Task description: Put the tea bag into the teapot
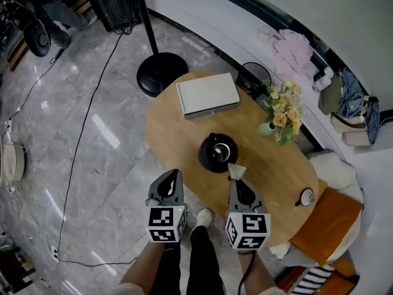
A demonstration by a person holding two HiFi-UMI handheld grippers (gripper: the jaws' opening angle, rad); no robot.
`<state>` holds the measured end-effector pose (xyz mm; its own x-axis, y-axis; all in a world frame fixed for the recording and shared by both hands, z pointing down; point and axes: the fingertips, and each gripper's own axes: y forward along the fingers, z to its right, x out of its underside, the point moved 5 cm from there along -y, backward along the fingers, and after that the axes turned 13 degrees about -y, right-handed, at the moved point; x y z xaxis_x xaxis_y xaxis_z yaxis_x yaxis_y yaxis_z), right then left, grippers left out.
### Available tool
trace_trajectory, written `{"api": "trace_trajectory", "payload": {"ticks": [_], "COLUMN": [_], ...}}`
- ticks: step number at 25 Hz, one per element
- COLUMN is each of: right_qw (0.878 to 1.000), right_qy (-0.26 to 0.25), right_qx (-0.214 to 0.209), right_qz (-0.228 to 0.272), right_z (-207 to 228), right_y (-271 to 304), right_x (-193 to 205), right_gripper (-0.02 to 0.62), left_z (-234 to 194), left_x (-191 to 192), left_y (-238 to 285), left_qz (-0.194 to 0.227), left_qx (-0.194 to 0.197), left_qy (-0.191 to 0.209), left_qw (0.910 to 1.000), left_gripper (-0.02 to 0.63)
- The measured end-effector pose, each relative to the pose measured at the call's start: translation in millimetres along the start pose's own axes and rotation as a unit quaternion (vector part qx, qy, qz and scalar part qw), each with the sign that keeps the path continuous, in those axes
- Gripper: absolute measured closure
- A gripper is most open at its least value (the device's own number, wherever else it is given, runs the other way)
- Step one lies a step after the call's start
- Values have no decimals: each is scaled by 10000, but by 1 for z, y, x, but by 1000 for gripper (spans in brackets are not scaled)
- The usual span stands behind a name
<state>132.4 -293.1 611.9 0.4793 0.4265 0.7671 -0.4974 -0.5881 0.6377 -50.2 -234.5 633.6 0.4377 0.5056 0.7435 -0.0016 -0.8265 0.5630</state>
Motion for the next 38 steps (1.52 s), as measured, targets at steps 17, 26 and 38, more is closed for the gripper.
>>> {"api": "trace_trajectory", "payload": {"ticks": [17,26,38], "right_qw": [9999,9997,9998], "right_qy": [-24,-244,-206], "right_qx": [-105,-78,-85], "right_qz": [58,17,14], "right_z": [1,-1,-2], "right_y": [39,44,44], "right_x": [-20,-23,-22], "right_gripper": [561,560,557], "left_z": [-7,-10,-12], "left_x": [-21,-24,-21], "left_y": [39,42,42], "left_qz": [50,61,53], "left_qx": [29,8,-49], "left_qy": [65,31,-33], "left_qw": [10000,10000,10000], "left_gripper": [591,591,591]}}
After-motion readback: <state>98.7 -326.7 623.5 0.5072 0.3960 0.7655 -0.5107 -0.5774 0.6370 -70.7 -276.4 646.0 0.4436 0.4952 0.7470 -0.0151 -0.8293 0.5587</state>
